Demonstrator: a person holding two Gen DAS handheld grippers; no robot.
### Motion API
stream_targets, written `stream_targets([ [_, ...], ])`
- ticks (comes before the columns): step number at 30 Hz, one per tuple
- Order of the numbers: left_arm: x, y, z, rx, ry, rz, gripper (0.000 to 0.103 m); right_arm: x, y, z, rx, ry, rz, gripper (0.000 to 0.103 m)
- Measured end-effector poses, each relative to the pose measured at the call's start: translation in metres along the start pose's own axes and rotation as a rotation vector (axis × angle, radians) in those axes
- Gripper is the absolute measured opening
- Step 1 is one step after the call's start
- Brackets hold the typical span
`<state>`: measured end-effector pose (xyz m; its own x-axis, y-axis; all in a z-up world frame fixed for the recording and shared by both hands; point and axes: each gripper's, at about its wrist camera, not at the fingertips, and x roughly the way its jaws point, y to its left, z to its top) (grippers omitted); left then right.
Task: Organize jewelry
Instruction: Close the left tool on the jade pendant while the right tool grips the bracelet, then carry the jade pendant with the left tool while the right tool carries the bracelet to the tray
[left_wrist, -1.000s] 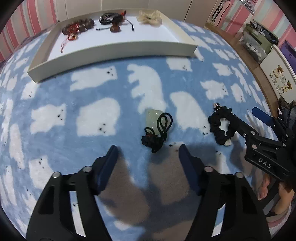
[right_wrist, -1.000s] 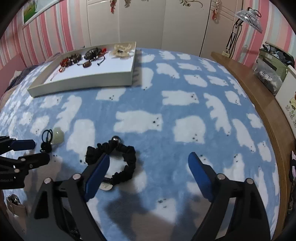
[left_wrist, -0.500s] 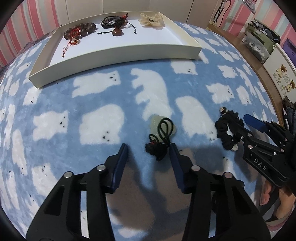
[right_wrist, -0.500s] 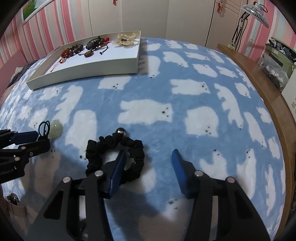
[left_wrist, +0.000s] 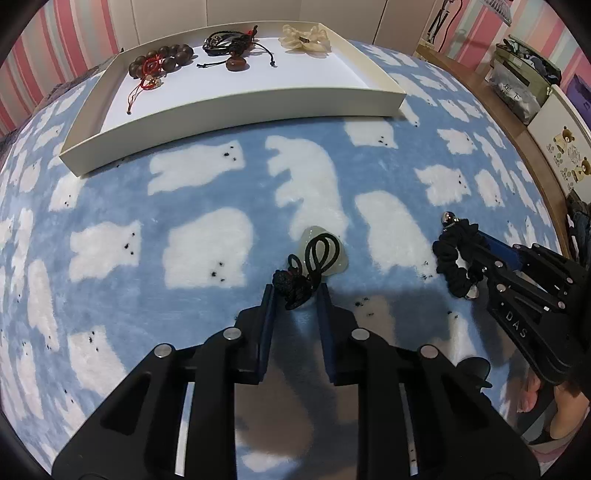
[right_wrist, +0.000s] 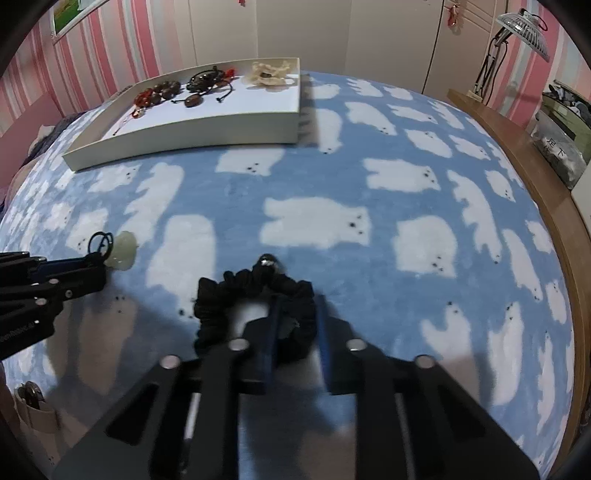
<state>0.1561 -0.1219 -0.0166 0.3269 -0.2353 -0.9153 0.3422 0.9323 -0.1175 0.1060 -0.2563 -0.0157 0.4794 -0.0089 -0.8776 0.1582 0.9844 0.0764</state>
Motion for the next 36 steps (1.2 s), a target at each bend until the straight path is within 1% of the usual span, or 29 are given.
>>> stream_targets([
  [2,-0.001,0.001,0.0,0.002,0.001,-0.004,0.02,-0.001,0.002,0.001,-0.01,0.0,-0.005,0.01],
  [7,-0.005,0.005,0.002,-0.011,-0.009,-0.03,0.017,-0.009,0.004,0.006,-0.002,-0.028,0.009,0.009],
  [11,-0.016,0.009,0.004,-0.014,-0.041,-0.048,0.016,-0.019,0.01,0.013,-0.011,-0.064,0.016,0.009],
  [12,-0.018,0.011,0.004,-0.011,-0.049,-0.049,0.013,-0.022,0.012,0.016,-0.011,-0.078,0.016,0.009],
  [13,-0.021,0.011,0.004,-0.006,-0.059,-0.048,0.005,-0.024,0.013,0.018,-0.011,-0.086,0.017,0.009],
  [19,-0.034,0.02,0.007,-0.007,-0.107,-0.061,0.005,-0.032,0.021,0.032,-0.022,-0.122,0.027,0.009],
  [28,-0.039,0.027,0.008,-0.015,-0.127,-0.077,0.004,-0.031,0.022,0.04,-0.022,-0.133,0.041,0.009],
  [36,-0.033,0.033,0.008,-0.024,-0.117,-0.09,0.004,-0.024,0.017,0.036,-0.006,-0.117,0.052,0.009],
])
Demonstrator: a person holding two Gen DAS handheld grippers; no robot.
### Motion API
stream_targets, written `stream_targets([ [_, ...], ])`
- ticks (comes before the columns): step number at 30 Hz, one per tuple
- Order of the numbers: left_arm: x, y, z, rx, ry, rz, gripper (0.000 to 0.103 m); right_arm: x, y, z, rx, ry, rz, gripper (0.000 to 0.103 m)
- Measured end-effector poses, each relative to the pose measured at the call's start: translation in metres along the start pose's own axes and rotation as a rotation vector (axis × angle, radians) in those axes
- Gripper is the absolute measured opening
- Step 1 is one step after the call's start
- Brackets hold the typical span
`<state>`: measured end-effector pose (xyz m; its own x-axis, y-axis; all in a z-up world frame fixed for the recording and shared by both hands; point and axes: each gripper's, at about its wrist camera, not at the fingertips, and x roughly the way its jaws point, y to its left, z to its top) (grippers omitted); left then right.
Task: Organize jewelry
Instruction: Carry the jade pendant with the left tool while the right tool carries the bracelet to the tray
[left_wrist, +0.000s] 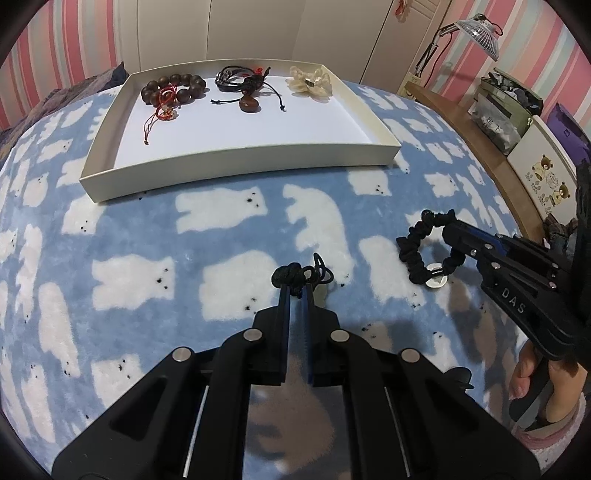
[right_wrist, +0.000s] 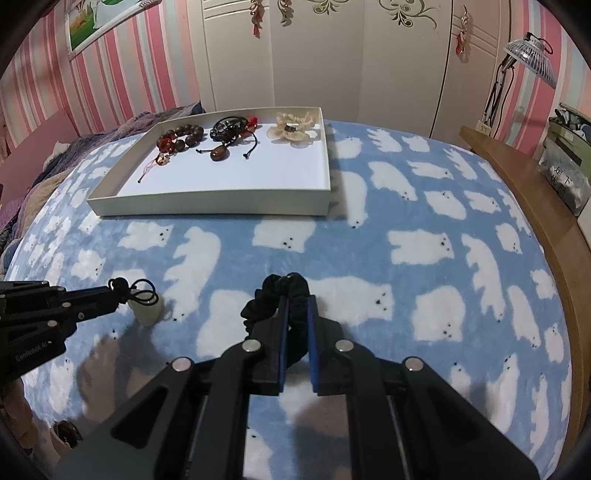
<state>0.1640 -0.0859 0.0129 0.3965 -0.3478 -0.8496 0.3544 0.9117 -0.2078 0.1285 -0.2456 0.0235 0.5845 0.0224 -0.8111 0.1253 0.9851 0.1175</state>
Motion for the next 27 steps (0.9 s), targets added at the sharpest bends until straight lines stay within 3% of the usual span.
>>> stream_targets([
  [15,0.016,0.006,0.002,-0.017,0.038,0.037,0.009,0.005,-0.001,-0.004,0.006,0.009,0.014,0.009],
  [17,0.016,0.007,0.001,-0.02,0.039,0.033,0.016,0.006,0.0,-0.005,0.005,0.011,0.015,0.009],
  [19,0.014,0.007,0.001,-0.019,0.025,0.04,0.035,0.006,-0.001,-0.006,0.004,0.013,0.016,0.009],
  [27,0.018,0.006,0.004,-0.008,0.019,0.051,0.037,0.008,0.0,-0.007,0.002,0.016,0.019,0.009],
])
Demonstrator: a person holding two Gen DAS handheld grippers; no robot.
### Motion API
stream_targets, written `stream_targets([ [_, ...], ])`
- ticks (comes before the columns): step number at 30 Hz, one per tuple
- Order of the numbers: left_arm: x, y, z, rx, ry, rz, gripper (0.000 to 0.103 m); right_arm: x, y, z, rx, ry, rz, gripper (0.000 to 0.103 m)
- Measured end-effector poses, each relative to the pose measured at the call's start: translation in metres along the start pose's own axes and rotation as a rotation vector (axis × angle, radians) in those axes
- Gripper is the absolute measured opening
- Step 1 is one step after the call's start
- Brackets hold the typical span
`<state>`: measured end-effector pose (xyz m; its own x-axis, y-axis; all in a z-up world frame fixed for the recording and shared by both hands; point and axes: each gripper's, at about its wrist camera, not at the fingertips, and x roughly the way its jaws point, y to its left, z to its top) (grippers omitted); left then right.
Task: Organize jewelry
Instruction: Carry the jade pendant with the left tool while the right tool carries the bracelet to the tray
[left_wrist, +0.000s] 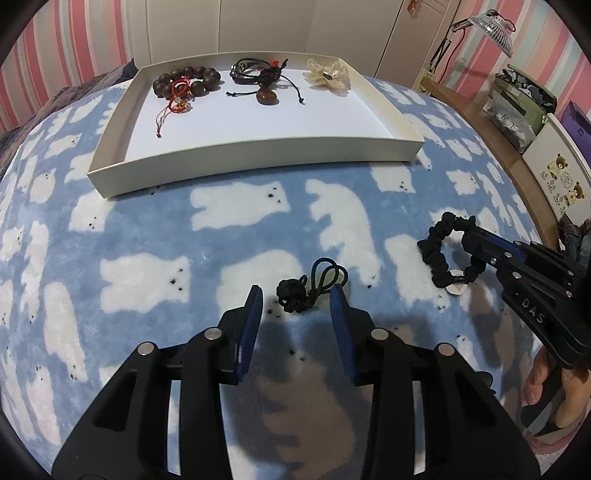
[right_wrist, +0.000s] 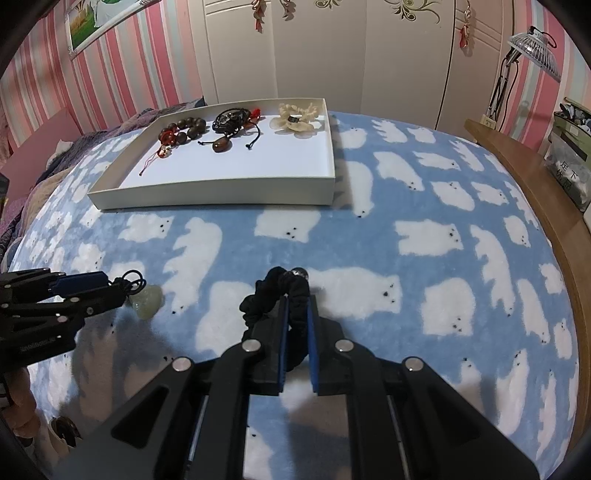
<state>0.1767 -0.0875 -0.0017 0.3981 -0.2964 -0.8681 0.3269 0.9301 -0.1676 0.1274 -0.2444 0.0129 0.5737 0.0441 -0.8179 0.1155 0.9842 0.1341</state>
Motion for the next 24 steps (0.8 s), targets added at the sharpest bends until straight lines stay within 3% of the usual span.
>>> stream_targets([
  [5,0.008,-0.002,0.002,0.007,0.01,-0.031,0.033,0.001,0.0,0.0,0.001,0.006,-0.002,0.009],
  [7,0.009,-0.003,0.002,0.012,0.003,-0.021,0.024,0.002,-0.001,0.0,0.002,0.008,-0.001,0.009],
  [9,0.01,-0.001,0.003,0.004,0.002,-0.032,0.022,0.002,0.0,-0.001,0.001,0.007,0.0,0.009],
  [14,0.012,0.006,0.005,-0.027,0.002,-0.065,0.019,0.002,0.0,0.0,0.0,0.006,0.001,0.009],
  [24,-0.015,-0.003,0.004,0.009,-0.07,-0.084,0.015,0.0,0.0,0.001,0.007,0.002,0.005,0.009],
])
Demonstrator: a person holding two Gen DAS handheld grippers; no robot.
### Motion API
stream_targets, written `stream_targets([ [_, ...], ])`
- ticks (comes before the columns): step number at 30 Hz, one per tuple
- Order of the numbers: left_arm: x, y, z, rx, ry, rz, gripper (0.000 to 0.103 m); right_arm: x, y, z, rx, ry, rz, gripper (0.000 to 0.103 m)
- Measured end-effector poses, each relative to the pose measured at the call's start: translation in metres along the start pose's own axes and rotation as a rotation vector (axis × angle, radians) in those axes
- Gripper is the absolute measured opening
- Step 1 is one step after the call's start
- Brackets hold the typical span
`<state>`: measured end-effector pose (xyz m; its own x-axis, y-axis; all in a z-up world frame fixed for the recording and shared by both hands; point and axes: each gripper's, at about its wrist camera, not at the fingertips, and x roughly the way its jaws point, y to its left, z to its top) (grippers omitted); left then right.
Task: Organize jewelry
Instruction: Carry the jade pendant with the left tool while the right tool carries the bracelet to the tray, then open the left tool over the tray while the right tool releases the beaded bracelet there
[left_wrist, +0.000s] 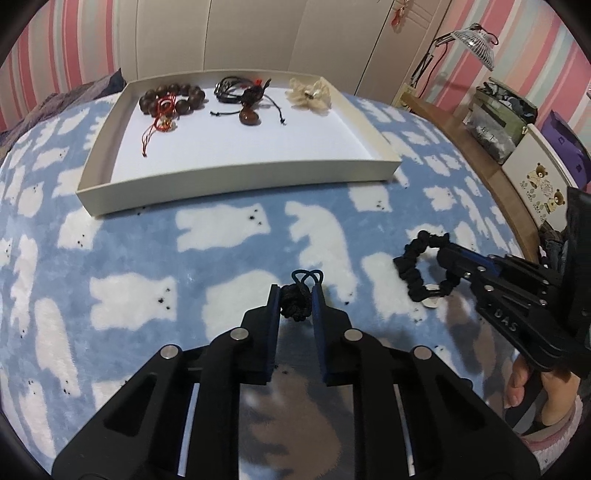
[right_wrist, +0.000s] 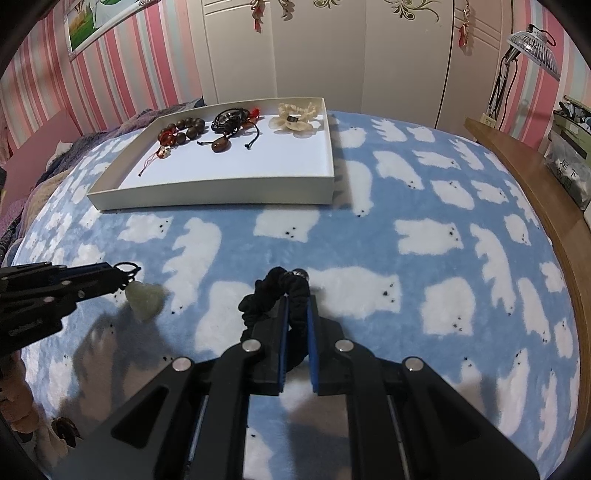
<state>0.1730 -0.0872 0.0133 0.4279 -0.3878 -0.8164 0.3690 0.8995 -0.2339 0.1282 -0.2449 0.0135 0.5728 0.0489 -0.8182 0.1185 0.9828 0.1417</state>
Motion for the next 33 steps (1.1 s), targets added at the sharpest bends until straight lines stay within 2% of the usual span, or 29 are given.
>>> stream_targets([
  [14,-0.021,0.002,0.006,0.013,-0.041,0.007,0.013,-0.002,-0.001,0.003,0.007,-0.008,0.003,0.009],
  [20,-0.03,0.007,0.023,0.01,-0.06,0.029,0.013,-0.012,0.002,0.024,-0.008,-0.044,-0.004,0.009],
  [27,-0.043,0.018,0.074,-0.009,-0.128,0.034,0.013,-0.022,0.011,0.082,-0.03,-0.119,0.036,0.009],
  [33,-0.029,0.035,0.134,-0.019,-0.151,0.043,0.013,0.007,0.017,0.134,-0.034,-0.119,0.048,0.009],
])
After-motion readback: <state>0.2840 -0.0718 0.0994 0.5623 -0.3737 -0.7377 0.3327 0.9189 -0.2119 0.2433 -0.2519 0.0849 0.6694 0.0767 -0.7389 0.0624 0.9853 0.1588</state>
